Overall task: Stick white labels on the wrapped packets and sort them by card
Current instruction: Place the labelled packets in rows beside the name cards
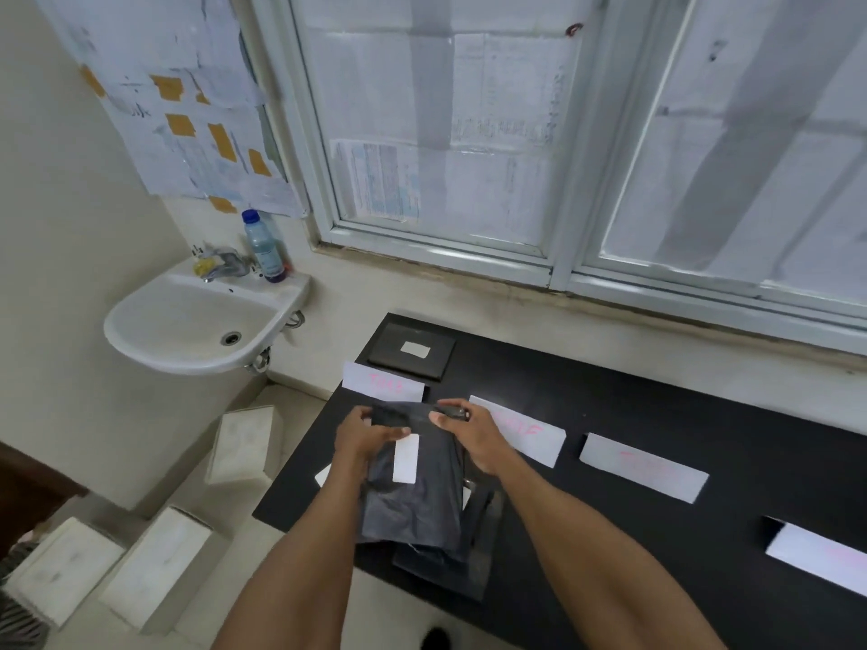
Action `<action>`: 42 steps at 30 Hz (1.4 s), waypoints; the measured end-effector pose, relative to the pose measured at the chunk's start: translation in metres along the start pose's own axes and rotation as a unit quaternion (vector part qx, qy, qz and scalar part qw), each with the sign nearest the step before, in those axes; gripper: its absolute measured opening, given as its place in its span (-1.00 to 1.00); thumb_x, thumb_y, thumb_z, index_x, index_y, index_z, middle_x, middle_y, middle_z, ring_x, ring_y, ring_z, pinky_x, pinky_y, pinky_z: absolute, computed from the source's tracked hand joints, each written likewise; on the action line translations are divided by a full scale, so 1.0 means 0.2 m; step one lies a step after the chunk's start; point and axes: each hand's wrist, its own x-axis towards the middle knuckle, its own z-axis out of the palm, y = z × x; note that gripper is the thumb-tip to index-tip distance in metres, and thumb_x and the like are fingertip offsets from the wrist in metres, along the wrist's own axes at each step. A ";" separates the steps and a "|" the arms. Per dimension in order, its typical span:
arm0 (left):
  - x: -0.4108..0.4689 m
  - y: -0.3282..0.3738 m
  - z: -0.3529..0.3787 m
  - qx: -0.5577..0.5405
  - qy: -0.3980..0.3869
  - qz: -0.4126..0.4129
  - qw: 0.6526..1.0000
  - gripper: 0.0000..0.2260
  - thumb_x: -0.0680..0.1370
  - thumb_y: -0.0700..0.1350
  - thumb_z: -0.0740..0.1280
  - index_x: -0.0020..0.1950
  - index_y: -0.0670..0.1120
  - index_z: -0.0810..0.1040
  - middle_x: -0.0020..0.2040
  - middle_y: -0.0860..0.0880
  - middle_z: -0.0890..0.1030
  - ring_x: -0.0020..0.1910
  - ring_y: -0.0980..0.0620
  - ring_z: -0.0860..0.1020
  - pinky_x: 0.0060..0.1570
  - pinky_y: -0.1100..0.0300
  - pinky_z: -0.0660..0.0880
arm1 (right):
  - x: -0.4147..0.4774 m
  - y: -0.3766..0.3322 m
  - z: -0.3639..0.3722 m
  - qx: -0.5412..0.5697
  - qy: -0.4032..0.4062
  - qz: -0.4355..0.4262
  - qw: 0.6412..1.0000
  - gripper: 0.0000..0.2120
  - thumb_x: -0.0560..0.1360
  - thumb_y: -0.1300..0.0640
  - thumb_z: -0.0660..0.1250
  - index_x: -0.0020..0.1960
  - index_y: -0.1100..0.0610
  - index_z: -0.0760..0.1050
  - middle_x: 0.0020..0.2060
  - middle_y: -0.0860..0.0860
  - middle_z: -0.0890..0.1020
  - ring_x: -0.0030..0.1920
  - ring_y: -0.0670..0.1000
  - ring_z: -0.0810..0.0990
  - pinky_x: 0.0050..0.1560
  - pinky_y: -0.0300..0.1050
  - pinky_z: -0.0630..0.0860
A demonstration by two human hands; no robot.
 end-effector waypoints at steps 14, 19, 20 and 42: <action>-0.05 0.67 0.53 -0.062 -0.311 -0.008 0.948 -0.50 0.32 -0.17 0.60 0.22 -0.17 0.55 0.06 -0.14 0.69 0.03 -0.10 0.67 -0.07 0.05 0.63 | -0.10 -0.32 -0.79 0.168 0.099 0.028 0.980 -0.48 0.39 0.12 0.51 0.29 0.17 0.43 0.14 0.16 0.55 0.07 0.11 0.61 -0.10 -0.09 0.61; -0.06 0.72 0.72 -0.121 -0.360 -0.004 0.925 -0.56 0.40 -0.19 0.53 0.24 -0.22 0.55 0.09 -0.16 0.68 0.08 -0.12 0.65 -0.03 0.02 0.61 | -0.16 -0.29 -0.94 0.156 0.191 0.014 0.969 -0.19 0.16 -0.13 0.62 0.29 0.17 0.44 0.15 0.10 0.59 0.13 0.09 0.60 0.17 0.04 0.57; -0.07 0.73 0.76 -0.131 -0.362 0.000 0.923 -0.59 0.41 -0.18 0.52 0.23 -0.21 0.56 0.09 -0.16 0.68 0.06 -0.13 0.65 -0.06 0.01 0.61 | -0.19 -0.28 -0.98 0.136 0.221 0.015 0.966 -0.16 0.16 -0.21 0.60 0.29 0.14 0.42 0.18 0.05 0.56 0.15 0.07 0.58 0.20 0.02 0.55; -0.54 0.83 2.25 0.186 -0.302 -0.032 0.935 -0.71 0.50 -0.09 0.44 0.12 -0.24 0.56 -0.15 -0.14 0.57 -0.34 0.04 0.51 -0.29 0.20 0.42 | -0.91 0.25 -2.43 0.380 0.432 0.053 0.816 -0.36 0.22 0.04 0.61 0.21 0.27 0.53 0.10 0.20 0.65 0.11 0.18 0.63 0.10 0.07 0.58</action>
